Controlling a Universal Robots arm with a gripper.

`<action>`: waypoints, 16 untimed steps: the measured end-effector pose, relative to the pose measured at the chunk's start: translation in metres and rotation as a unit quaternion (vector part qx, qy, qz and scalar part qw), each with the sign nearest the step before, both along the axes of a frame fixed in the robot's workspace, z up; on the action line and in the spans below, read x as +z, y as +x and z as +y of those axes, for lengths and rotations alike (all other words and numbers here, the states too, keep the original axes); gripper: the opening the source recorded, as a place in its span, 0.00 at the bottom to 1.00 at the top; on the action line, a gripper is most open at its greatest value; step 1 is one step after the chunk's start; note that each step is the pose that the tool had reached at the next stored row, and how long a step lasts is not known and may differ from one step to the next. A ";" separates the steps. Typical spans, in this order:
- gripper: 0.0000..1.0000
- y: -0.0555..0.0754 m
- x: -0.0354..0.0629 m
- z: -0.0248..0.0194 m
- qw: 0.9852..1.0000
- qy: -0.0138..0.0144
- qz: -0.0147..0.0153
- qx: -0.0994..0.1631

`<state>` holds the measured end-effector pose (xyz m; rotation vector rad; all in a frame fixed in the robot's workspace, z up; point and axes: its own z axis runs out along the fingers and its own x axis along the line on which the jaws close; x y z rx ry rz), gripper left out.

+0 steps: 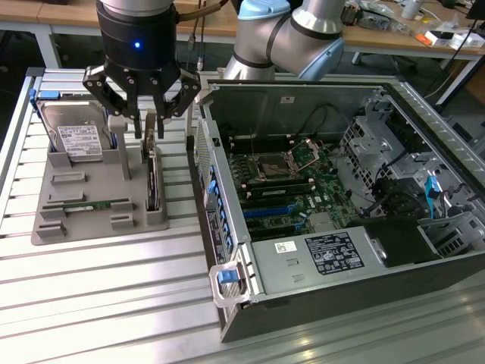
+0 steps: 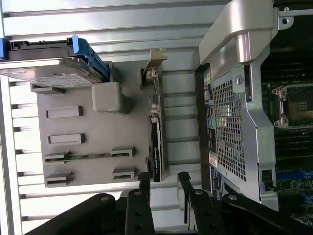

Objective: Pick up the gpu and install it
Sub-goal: 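Pick up the gpu and move the gpu toward the slot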

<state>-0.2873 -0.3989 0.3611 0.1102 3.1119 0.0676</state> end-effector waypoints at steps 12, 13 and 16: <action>0.36 0.000 -0.0051 0.0000 1.000 0.000 0.000 0.000; 0.36 0.000 -0.0061 0.0000 1.000 0.000 0.000 0.000; 0.36 0.000 -0.0106 0.0000 1.000 0.000 0.000 0.000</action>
